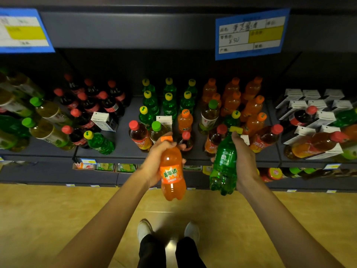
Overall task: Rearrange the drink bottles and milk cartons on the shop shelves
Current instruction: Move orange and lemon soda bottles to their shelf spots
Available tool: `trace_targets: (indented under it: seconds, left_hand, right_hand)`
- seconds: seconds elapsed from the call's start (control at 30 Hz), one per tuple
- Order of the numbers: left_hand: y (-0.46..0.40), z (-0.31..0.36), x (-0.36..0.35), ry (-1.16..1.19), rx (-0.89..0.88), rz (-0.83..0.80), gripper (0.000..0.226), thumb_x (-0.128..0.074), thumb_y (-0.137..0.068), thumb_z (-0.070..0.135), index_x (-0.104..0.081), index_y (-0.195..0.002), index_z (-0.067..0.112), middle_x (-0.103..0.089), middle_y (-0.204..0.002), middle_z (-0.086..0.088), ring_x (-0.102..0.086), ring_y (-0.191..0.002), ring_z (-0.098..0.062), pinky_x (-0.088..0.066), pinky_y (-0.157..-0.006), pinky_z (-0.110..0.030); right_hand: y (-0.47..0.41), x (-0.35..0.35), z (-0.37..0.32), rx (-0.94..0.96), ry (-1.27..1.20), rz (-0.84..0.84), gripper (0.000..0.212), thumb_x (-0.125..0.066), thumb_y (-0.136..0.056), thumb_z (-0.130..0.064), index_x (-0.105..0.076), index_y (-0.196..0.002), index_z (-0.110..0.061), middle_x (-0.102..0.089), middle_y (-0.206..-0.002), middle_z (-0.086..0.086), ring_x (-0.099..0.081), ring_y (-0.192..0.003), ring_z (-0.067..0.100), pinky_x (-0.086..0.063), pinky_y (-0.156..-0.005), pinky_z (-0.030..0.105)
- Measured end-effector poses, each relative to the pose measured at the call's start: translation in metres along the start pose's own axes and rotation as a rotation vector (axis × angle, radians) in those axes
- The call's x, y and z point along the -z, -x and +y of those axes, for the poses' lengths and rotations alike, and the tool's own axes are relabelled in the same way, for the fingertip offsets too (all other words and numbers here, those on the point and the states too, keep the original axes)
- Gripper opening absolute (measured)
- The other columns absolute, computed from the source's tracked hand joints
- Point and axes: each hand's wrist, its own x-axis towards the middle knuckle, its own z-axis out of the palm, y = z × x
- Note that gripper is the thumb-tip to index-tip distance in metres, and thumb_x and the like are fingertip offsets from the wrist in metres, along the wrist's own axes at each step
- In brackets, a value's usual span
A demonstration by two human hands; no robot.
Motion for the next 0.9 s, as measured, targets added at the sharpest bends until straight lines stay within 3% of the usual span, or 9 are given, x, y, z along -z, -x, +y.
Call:
trace_targets:
  seconds: [0.07,0.17,0.23,0.4,0.5,0.6,0.77,0.9]
  left_hand:
    - [-0.013,0.01,-0.008,0.01,0.007,-0.019,0.066,-0.069,-0.072,0.024,-0.046,-0.133,0.017,-0.064,-0.113,-0.02,-0.064,-0.07,-0.033,-0.056,-0.068,-0.04]
    - [-0.034,0.025,-0.022,-0.025,0.092,-0.018,0.059,-0.067,-0.077,0.032,-0.053,-0.126,0.004,-0.065,-0.093,-0.018,-0.066,-0.071,-0.028,-0.055,-0.064,-0.034]
    - [-0.052,0.032,-0.028,-0.036,0.076,0.005,0.051,-0.062,-0.083,0.033,-0.055,-0.124,0.004,-0.065,-0.096,-0.018,-0.068,-0.076,-0.028,-0.055,-0.064,-0.034]
    - [-0.094,0.045,-0.035,-0.031,-0.004,0.139,0.079,-0.073,-0.068,0.031,-0.041,-0.138,0.015,-0.06,-0.105,-0.018,-0.069,-0.069,-0.029,-0.056,-0.063,-0.041]
    - [-0.112,0.046,-0.038,-0.013,-0.02,0.179,0.076,-0.073,-0.07,0.032,-0.042,-0.139,0.019,-0.059,-0.108,-0.019,-0.069,-0.069,-0.03,-0.056,-0.064,-0.043]
    - [-0.126,0.046,-0.044,0.006,0.025,0.203,0.073,-0.071,-0.072,0.035,-0.045,-0.136,0.014,-0.062,-0.094,-0.017,-0.068,-0.067,-0.03,-0.056,-0.065,-0.044]
    - [-0.145,0.044,-0.051,0.001,0.075,0.206,0.037,-0.062,-0.083,0.039,-0.053,-0.104,0.01,-0.062,-0.066,-0.008,-0.063,-0.06,-0.023,-0.055,-0.069,-0.037]
    - [-0.153,0.045,-0.056,0.01,0.079,0.258,0.035,-0.06,-0.086,0.04,-0.054,-0.103,0.01,-0.06,-0.072,-0.009,-0.061,-0.063,-0.023,-0.054,-0.071,-0.037]
  right_hand:
    - [-0.001,0.0,-0.003,0.002,0.005,-0.004,0.055,-0.073,-0.073,-0.061,-0.07,-0.1,-0.012,-0.067,-0.091,0.02,-0.068,-0.078,0.037,-0.056,-0.08,0.06]
    - [-0.004,0.002,-0.009,0.032,0.004,-0.011,0.066,-0.068,-0.071,-0.06,-0.067,-0.111,-0.007,-0.067,-0.095,0.021,-0.068,-0.077,0.035,-0.058,-0.065,0.042]
    - [-0.007,0.006,-0.012,0.036,-0.007,-0.012,0.067,-0.068,-0.071,-0.061,-0.067,-0.112,-0.007,-0.068,-0.093,0.02,-0.068,-0.076,0.034,-0.056,-0.063,0.038]
    - [-0.016,0.015,-0.017,0.039,0.02,-0.01,0.086,-0.076,-0.058,-0.075,-0.068,-0.119,-0.015,-0.069,-0.111,0.018,-0.065,-0.1,0.038,-0.05,-0.095,0.054]
    - [-0.021,0.02,-0.02,0.052,-0.009,0.0,0.094,-0.078,-0.052,-0.076,-0.066,-0.121,-0.012,-0.066,-0.111,0.023,-0.064,-0.098,0.038,-0.051,-0.088,0.052]
    - [-0.023,0.024,-0.024,0.058,-0.017,0.004,0.086,-0.076,-0.057,-0.071,-0.067,-0.12,-0.012,-0.067,-0.112,0.024,-0.065,-0.099,0.039,-0.051,-0.091,0.055]
    - [-0.029,0.03,-0.028,0.051,-0.021,0.003,0.089,-0.078,-0.053,-0.071,-0.068,-0.115,-0.008,-0.068,-0.101,0.021,-0.064,-0.093,0.037,-0.05,-0.089,0.055]
    - [-0.032,0.035,-0.027,0.056,-0.018,0.008,0.096,-0.081,-0.047,-0.075,-0.069,-0.115,-0.009,-0.069,-0.106,0.018,-0.065,-0.099,0.038,-0.05,-0.093,0.055]
